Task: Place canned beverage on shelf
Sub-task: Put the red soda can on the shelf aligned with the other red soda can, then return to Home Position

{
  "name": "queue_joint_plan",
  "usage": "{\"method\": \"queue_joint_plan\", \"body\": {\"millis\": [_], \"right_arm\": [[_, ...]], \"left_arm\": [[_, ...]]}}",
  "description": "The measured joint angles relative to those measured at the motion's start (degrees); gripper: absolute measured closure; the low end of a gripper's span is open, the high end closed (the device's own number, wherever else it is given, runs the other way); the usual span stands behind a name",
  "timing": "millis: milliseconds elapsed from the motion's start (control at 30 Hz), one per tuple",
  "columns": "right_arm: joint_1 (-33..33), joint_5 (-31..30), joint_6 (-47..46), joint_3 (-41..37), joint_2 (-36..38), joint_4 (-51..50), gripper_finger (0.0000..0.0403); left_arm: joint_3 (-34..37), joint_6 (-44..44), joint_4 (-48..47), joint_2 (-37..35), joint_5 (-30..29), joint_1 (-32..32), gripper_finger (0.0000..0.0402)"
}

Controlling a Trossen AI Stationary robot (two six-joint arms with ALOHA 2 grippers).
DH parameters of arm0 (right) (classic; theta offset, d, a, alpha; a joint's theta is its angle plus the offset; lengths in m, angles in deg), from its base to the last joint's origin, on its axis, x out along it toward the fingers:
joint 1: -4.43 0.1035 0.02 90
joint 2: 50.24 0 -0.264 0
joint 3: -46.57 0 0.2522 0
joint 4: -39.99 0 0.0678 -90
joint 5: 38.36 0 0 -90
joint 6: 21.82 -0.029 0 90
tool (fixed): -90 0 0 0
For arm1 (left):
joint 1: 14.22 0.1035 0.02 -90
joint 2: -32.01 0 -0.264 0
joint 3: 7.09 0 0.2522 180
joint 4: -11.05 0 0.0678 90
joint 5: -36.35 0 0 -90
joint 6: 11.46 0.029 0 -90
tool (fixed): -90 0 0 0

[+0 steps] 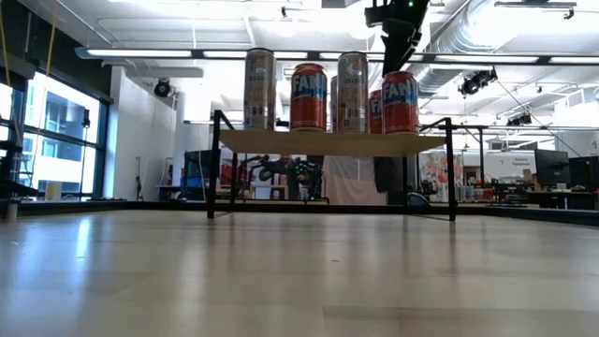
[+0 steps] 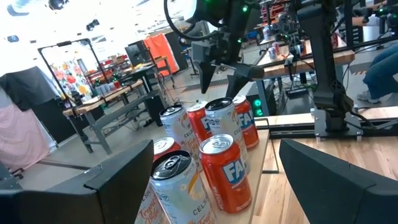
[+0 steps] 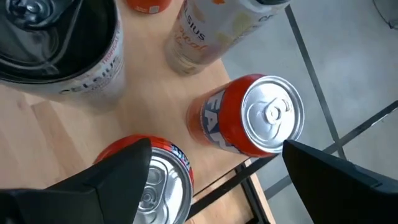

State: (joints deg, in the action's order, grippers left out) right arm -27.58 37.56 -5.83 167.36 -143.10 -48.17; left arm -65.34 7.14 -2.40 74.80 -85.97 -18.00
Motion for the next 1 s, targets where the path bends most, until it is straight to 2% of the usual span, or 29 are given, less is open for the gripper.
{"method": "queue_joint_plan", "body": {"millis": [400, 633, 833, 1000], "right_arm": [[0.1, 2.43, 1.4, 0.0, 0.2, -0.04, 0.0052], [2.19, 0.22, 2.34, 1.4, 2.57, 0.19, 0.0052], [5.03, 5.41, 1.62, 1.73, 4.55, -1.28, 0.0052], [7.41, 4.83, -1.17, 1.74, 5.24, -6.14, 0.0052]], "left_arm": [[0.0, 0.01, 0.01, 0.0, 0.0, -0.02, 0.0061], [0.0, 0.03, 0.02, 0.0, -0.02, -0.02, 0.0061], [0.0, 0.03, 0.01, 0.0, -0.02, -0.02, 0.0061], [0.02, -0.06, -0.52, 0.0, 0.0, -0.02, 0.0061]]}}
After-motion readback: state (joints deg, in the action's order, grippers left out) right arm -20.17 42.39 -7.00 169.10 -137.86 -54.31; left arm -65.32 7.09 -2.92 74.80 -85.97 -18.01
